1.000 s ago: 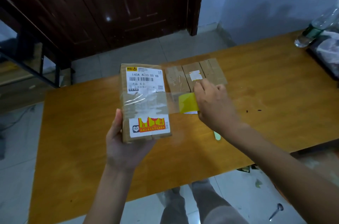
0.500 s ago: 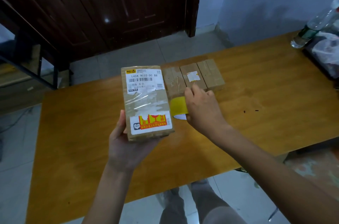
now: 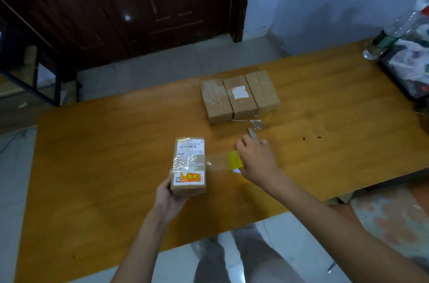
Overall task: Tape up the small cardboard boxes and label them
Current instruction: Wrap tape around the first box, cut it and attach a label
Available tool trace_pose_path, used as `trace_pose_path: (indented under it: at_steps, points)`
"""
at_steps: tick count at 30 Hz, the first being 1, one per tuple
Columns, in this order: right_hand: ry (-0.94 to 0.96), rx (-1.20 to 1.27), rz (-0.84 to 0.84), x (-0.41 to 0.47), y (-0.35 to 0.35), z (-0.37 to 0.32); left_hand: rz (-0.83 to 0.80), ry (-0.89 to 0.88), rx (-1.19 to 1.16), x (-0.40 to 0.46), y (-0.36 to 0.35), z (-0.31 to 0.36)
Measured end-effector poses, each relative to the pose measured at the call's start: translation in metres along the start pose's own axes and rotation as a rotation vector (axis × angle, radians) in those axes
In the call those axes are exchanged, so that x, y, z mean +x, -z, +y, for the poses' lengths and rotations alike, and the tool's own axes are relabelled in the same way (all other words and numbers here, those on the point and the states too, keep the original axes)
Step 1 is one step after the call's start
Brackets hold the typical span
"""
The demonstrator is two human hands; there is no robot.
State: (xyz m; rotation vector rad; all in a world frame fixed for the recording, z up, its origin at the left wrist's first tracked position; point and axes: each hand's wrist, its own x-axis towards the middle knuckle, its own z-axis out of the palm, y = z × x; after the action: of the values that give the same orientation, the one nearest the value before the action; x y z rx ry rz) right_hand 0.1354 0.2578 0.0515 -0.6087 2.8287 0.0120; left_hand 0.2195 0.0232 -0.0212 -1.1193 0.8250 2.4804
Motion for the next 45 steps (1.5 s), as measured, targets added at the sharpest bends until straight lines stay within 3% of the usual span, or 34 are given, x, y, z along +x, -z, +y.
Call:
trace_pose_path:
  at_steps: [5,7,10,12,14,16,19,22,25,31,37,45]
  points:
    - [0.020,-0.044,-0.113,0.003,-0.044,-0.010,0.151,-0.109,0.166,0.021,0.021,-0.021]
    - [0.024,-0.044,-0.103,0.006,-0.049,-0.011,0.215,-0.204,0.446,0.024,0.022,-0.021]
    - [0.034,-0.039,-0.091,0.007,-0.052,-0.008,0.493,-0.432,1.045,0.023,0.019,-0.012]
    - [0.040,-0.027,-0.094,0.006,-0.052,-0.004,0.654,-0.643,1.221,0.016,0.013,0.000]
    - [0.047,-0.009,-0.089,0.005,-0.053,0.000,0.672,-0.796,1.345,0.008,0.002,0.004]
    - [0.051,0.013,-0.081,0.004,-0.054,0.003,0.607,-0.757,1.589,0.001,-0.013,-0.009]
    - [0.056,0.043,-0.077,0.003,-0.058,0.008,0.551,-0.441,1.925,0.003,-0.028,-0.046]
    - [0.053,0.096,-0.085,0.002,-0.058,0.011,0.638,-0.382,2.048,0.016,-0.030,-0.066]
    - [0.040,0.139,-0.043,0.005,-0.048,0.015,0.672,-0.428,1.954,0.017,-0.033,-0.058]
    - [0.148,0.289,0.303,0.019,0.036,0.012,0.353,-0.705,1.323,-0.012,-0.053,-0.001]
    - [0.219,0.168,0.412,0.028,0.112,0.013,0.045,-0.628,0.848,-0.065,-0.101,0.051]
    - [0.164,-0.013,0.468,0.023,0.134,-0.008,-0.041,-0.419,0.557,-0.089,-0.125,0.069]
